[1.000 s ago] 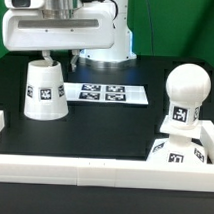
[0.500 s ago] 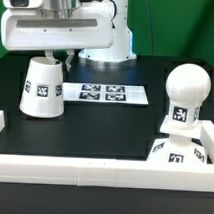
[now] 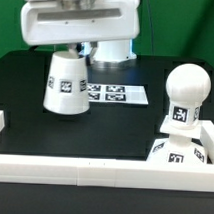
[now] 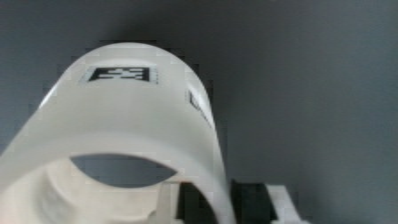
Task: Assemble lamp
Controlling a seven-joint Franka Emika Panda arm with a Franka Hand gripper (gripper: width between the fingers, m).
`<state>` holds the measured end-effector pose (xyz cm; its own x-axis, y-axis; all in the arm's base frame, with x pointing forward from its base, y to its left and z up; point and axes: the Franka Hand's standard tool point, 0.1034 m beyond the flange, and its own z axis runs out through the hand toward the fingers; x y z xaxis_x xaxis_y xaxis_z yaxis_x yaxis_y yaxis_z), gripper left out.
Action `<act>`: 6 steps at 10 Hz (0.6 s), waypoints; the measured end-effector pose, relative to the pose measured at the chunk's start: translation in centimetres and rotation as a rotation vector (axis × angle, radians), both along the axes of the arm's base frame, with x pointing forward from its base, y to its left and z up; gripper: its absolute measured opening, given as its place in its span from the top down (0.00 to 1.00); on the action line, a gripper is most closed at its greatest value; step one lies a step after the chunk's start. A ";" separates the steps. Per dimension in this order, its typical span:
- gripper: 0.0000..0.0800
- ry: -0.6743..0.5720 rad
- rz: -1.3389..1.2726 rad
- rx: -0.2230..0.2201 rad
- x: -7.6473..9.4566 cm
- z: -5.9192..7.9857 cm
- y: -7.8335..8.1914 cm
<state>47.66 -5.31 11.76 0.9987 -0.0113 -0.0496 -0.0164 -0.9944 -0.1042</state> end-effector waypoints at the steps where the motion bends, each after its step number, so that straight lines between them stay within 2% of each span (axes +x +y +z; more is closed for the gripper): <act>1: 0.94 0.011 -0.044 0.007 1.5 1.1 1.3; 2: 0.94 0.010 -0.060 0.014 3.3 2.2 2.4; 4: 0.94 0.006 -0.087 0.040 5.8 4.7 3.3; 5: 0.94 0.010 -0.084 0.045 6.1 5.3 3.3; 6: 0.94 0.011 -0.084 0.042 5.9 4.9 3.3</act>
Offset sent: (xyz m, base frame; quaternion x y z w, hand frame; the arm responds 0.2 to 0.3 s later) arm 0.0577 0.0301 0.0522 0.0852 0.0105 0.0909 0.9921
